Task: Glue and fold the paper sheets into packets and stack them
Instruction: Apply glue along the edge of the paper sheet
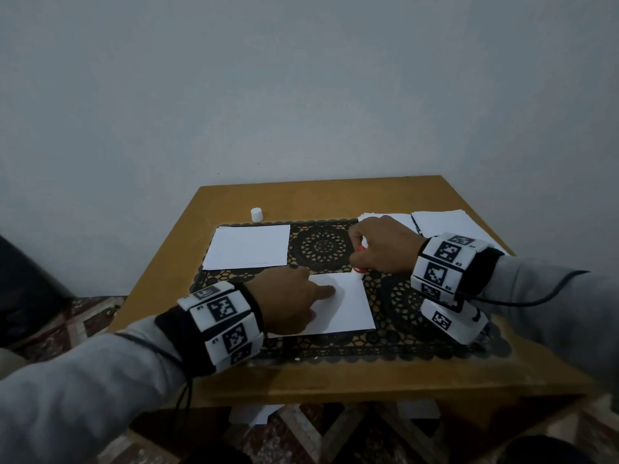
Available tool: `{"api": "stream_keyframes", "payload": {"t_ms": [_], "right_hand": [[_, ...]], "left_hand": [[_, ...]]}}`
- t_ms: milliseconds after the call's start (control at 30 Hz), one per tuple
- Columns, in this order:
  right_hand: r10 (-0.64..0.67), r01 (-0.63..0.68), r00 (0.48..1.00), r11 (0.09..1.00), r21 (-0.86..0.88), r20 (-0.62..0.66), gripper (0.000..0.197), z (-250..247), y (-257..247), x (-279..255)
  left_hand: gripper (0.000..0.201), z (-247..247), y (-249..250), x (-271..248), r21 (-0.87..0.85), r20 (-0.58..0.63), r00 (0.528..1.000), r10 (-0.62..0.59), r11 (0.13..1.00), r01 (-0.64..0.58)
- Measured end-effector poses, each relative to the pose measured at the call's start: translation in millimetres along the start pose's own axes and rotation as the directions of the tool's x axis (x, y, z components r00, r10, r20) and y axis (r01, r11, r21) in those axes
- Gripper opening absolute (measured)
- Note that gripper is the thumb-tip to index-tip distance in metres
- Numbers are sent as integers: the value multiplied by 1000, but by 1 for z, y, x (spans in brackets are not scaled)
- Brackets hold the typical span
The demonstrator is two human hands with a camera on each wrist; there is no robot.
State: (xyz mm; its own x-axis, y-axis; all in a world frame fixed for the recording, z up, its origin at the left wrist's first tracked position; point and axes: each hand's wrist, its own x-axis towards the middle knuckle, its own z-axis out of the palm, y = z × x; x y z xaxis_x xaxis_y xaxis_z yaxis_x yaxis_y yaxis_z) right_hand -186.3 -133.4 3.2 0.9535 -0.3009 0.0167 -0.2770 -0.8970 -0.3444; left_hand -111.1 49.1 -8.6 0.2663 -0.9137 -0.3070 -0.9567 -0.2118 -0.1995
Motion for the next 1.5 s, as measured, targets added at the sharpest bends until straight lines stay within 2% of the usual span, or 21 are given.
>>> {"api": "stream_keyframes", "payload": {"t_ms": [100, 200, 333, 467, 667, 967, 1100, 1200, 1300, 1400, 1500], "right_hand": [[38, -38, 999, 998, -41, -3, 21, -5, 5, -2], [58, -61, 997, 996, -59, -50, 20, -12, 9, 0], [19, -18, 990, 1000, 5, -137, 25, -15, 4, -1], [2, -3, 998, 1000, -14, -63, 25, 2, -5, 0], [6, -3, 997, 1000, 28, -74, 22, 11, -4, -3], [-44, 43, 999, 996, 74, 11, 23, 8, -8, -40], [-69, 64, 996, 994, 89, 52, 20, 7, -13, -59], [-63, 52, 994, 992, 115, 91, 18, 5, -11, -66], [-43, 23, 993, 983, 181, 107, 21, -3, -4, -67], [-15, 1, 998, 975, 222, 64, 25, -20, 4, -65], [-6, 7, 1000, 970, 242, -4, 25, -38, 8, -62]], "left_hand": [[67, -2, 1, 8, 53, 79, 997, 6, 999, -11], [70, -2, -1, 12, 59, 100, 995, 8, 998, -14], [71, 0, -5, 15, 56, 114, 993, 13, 998, -19], [72, 0, -7, 16, 43, 107, 994, 13, 999, -18], [72, 4, -9, 16, 30, 82, 997, 8, 1000, -11], [71, 2, -10, 17, -19, 84, 996, 44, 999, -43], [62, -5, -7, 20, -77, 22, 998, 51, 996, -49], [56, -8, -4, 28, -192, -19, 1000, 20, 981, -24], [64, -8, -2, 37, -240, 10, 999, -36, 970, 37], [77, -10, -9, 44, -243, 47, 996, -74, 966, 83], [79, -14, -14, 47, -268, 107, 991, -85, 957, 111]]}}
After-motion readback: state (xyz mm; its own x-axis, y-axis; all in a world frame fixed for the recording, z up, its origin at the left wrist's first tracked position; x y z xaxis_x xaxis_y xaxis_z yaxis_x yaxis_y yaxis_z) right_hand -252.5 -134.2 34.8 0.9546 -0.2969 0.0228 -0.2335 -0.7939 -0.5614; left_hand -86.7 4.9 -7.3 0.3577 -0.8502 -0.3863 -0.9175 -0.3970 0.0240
